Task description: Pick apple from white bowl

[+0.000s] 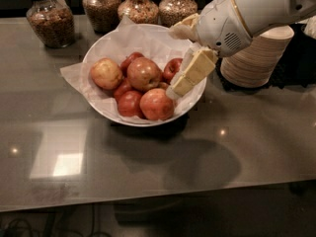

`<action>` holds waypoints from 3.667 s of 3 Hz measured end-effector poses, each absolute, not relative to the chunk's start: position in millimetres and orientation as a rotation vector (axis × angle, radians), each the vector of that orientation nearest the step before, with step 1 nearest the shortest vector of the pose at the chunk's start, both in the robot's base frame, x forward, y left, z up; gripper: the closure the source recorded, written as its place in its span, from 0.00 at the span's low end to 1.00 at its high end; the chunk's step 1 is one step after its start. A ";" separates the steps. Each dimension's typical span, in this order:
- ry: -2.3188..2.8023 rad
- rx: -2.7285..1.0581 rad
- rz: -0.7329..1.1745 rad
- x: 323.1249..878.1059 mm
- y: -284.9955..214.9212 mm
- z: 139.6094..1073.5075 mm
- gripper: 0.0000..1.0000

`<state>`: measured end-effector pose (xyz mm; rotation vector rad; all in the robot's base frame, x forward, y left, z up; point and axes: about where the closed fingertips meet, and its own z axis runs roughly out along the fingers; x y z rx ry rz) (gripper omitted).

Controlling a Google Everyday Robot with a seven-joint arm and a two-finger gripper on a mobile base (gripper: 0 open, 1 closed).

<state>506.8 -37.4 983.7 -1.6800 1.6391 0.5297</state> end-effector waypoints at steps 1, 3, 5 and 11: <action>1.623 -1.691 0.544 508.0 -31.0 982.7 0.20; 1.609 -1.755 0.490 521.2 -9.0 973.7 0.21; 1.624 -1.806 0.486 541.1 16.5 956.6 0.28; 1.714 -1.774 0.625 558.6 26.6 920.0 0.74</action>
Offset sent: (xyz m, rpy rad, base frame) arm 0.0141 0.0240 -0.0084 -0.0362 -0.0370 0.0406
